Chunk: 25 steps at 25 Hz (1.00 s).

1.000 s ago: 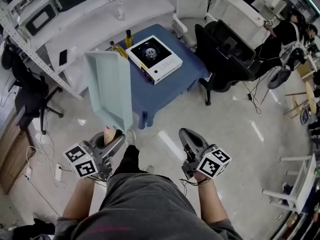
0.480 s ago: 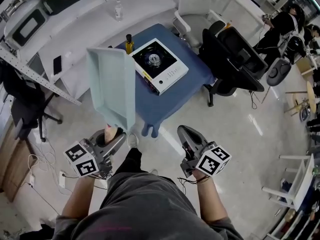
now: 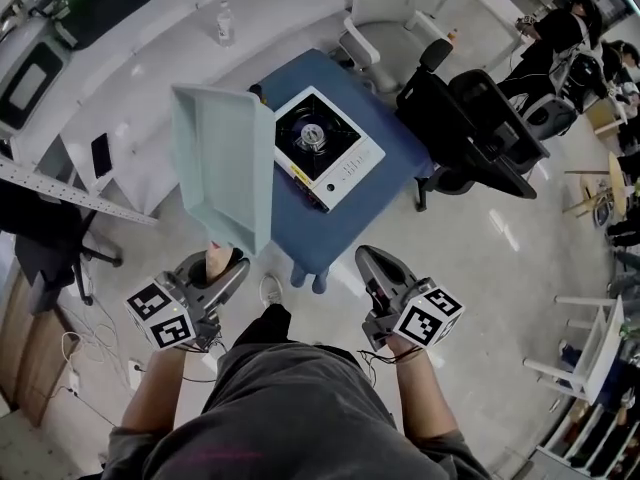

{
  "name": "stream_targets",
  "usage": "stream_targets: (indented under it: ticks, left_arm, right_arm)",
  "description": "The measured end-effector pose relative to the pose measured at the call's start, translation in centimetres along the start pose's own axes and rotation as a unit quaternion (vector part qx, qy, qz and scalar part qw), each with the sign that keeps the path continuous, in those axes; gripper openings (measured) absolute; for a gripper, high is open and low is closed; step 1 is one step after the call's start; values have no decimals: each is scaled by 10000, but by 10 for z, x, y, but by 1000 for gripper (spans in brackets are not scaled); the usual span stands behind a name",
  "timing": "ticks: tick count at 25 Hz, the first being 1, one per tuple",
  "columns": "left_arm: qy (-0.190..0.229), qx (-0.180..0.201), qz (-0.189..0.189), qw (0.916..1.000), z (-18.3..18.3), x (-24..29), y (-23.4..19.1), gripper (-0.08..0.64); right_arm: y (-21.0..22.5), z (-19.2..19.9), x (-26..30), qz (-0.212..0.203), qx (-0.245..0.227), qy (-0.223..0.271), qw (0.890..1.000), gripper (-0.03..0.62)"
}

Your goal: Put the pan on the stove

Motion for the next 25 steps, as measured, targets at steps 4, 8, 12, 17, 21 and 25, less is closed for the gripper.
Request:
stream_targets:
  ticks: [4,8,12,17,21,25]
  left_arm:
    - [-111,30,69,9999,-15,3,-32,84]
    - [-215,54,99,9997,-24,7,-56,84]
    - [-276,44,88,9996,-30,11,-75,84]
    - [-369,10,57,9993,-30,17,-90,84]
    - [-488,10,0,9988,-29,27,-101,84]
    - [-578,43,-89,9983,-29,44,-108,83]
  right_arm:
    - [-1,-9,31,108,44,-18,9999,3]
    - [3,-15,53,195,87,-38,9998,3]
    - [9,-19,69,250,123,-79,9996,3]
    - [15,-26,80,286,131,-98,9995,3]
    - [25,-32,89,257,136,-136,9995,3]
    - [41,-40,97,200,141,-183,9995,3]
Point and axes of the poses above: the fingertips, and each gripper's own axes: x forward along the fingers, y to its right, z out of its underside, the point moved 1 cm from there along -x, backward along the fingers, and after that the axes turned 3 degrees about z, right-handed, at the moved point
